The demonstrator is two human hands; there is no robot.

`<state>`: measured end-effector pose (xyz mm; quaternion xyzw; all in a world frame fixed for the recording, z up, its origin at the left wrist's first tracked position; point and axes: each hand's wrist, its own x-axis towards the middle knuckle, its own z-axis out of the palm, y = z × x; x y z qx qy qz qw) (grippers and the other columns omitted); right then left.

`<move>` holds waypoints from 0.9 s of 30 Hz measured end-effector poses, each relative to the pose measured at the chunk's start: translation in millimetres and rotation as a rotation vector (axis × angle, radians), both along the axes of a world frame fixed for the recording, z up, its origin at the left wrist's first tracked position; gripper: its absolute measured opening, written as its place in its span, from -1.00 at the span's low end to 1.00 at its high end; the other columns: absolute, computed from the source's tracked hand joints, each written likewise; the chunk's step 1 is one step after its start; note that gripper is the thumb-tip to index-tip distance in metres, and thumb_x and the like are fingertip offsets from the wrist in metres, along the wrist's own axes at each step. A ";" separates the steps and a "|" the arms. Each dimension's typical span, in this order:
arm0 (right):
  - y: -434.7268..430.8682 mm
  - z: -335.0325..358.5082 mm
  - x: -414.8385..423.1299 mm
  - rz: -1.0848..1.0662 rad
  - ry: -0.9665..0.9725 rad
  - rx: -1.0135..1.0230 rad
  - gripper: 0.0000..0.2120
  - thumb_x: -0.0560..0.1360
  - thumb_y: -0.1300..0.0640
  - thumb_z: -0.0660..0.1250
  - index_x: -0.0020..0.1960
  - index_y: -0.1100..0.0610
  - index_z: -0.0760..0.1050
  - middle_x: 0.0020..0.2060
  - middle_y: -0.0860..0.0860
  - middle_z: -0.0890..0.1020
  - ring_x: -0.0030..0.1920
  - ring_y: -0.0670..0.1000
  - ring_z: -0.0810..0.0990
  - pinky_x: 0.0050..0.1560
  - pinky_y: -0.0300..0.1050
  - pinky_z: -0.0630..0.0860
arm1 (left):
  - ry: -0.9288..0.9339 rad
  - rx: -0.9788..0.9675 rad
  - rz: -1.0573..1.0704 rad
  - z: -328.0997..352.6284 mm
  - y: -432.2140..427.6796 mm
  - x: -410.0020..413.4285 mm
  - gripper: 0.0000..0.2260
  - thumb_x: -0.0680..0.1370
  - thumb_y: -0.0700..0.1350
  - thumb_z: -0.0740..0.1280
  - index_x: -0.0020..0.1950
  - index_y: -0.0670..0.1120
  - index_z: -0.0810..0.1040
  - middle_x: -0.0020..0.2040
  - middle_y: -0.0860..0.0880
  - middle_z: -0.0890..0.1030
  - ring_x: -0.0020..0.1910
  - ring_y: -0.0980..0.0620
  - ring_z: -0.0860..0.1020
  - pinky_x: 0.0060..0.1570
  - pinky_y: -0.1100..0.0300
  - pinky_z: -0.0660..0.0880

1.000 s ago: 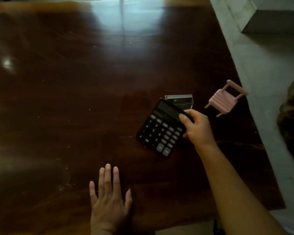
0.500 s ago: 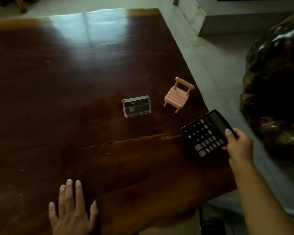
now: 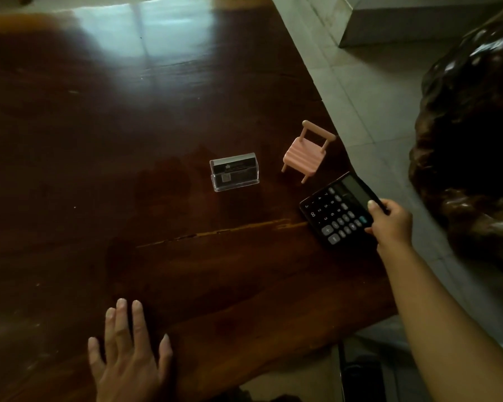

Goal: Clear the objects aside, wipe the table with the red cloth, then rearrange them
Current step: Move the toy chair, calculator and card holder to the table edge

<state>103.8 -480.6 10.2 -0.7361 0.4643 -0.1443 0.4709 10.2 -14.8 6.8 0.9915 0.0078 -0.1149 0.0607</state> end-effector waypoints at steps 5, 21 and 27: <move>28.4 20.9 -14.8 -0.060 0.017 -0.331 -0.73 0.55 0.02 0.29 0.21 0.09 0.44 0.09 0.09 0.55 -0.03 0.04 0.57 -0.18 -0.11 0.55 | 0.011 -0.015 0.002 1.8 1.2 -0.1 -0.23 0.53 0.32 -0.17 0.47 -0.22 0.30 0.50 -0.27 0.25 0.44 -0.28 0.26 0.28 -0.43 0.14; 199.0 55.9 162.1 1.164 0.209 -0.766 -0.19 0.38 -0.11 0.50 0.50 -0.10 0.17 0.48 0.10 0.21 0.52 0.18 0.07 0.43 0.26 0.10 | 0.054 -0.054 0.021 -9.5 7.2 8.4 -0.27 0.52 0.31 -0.16 0.48 -0.15 0.26 0.51 -0.22 0.26 0.55 -0.07 -0.02 0.37 -0.31 0.02; 202.9 35.0 172.5 1.259 0.302 -0.857 -0.45 0.44 -0.11 0.44 0.34 -0.12 0.29 0.12 0.01 0.50 0.18 0.09 0.45 0.27 0.15 0.28 | 0.037 -0.080 0.003 -10.0 7.3 8.2 -0.27 0.51 0.33 -0.18 0.48 -0.13 0.24 0.51 -0.22 0.24 0.54 -0.13 0.04 0.35 -0.34 0.07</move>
